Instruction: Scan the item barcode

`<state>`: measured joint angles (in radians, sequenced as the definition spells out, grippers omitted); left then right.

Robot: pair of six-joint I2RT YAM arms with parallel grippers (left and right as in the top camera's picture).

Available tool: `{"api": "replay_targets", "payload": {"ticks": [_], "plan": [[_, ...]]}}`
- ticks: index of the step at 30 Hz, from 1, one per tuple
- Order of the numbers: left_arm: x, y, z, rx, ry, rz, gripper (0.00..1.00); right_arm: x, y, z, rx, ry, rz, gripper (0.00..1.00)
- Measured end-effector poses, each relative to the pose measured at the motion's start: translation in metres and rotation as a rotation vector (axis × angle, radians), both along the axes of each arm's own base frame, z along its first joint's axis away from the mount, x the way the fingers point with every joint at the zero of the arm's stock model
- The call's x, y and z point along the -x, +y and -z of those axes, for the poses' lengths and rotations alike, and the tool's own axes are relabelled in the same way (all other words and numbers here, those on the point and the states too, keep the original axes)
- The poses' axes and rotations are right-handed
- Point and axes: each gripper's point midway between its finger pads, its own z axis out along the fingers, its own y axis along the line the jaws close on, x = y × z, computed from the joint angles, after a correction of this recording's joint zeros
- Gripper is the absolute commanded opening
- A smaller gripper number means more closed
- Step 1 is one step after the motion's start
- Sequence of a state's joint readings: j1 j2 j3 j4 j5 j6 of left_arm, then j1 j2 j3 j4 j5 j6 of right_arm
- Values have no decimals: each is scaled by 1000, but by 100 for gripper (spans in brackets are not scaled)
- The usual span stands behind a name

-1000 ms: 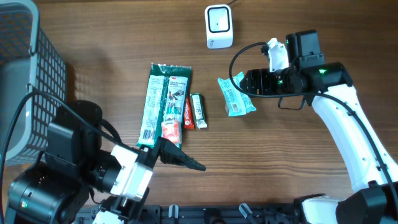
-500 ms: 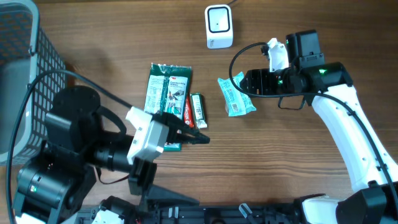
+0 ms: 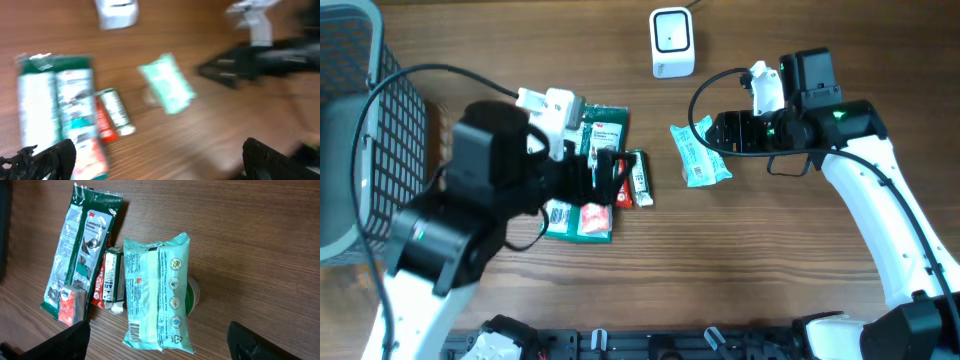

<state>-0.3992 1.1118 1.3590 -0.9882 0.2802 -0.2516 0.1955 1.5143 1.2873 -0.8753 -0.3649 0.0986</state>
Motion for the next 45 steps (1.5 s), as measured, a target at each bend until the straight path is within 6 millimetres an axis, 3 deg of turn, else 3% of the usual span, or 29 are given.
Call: {"api": "replay_targets", "payload": {"ticks": [6,10,15,20,24,27,30,35,37,40,41,42,43,45], "plan": [[-45,25,68,-208,161,-162,100,0,0,0,0,0,0,88],[-68,58,107,-270,279,-270,100,0,0,0,0,0,0,88],[-63,88,158,-355,498,-330,100,0,0,0,0,0,0,88],[-57,90,187,-398,611,-319,100,0,0,0,0,1,0,87],[-75,92,200,-380,601,-350,100,1,1,0,1,4,-2,86],[-90,104,207,-348,594,-418,100,4,6,3,4,16,-19,86],[-95,120,210,-328,605,-475,100,4,8,18,31,54,-25,68],[-97,141,210,-307,619,-540,100,2,6,49,65,133,-29,64],[-97,148,210,-301,622,-559,100,2,7,59,71,162,-32,57],[-97,155,210,-295,626,-577,100,4,12,74,85,203,-46,43],[-98,155,210,-294,625,-578,100,5,14,77,88,211,-57,31],[-97,155,210,-295,626,-578,100,6,16,80,89,217,-59,9],[-97,155,210,-295,626,-578,100,6,18,80,85,218,-67,4],[-97,155,210,-295,626,-578,100,4,20,77,78,211,-69,4]]}}
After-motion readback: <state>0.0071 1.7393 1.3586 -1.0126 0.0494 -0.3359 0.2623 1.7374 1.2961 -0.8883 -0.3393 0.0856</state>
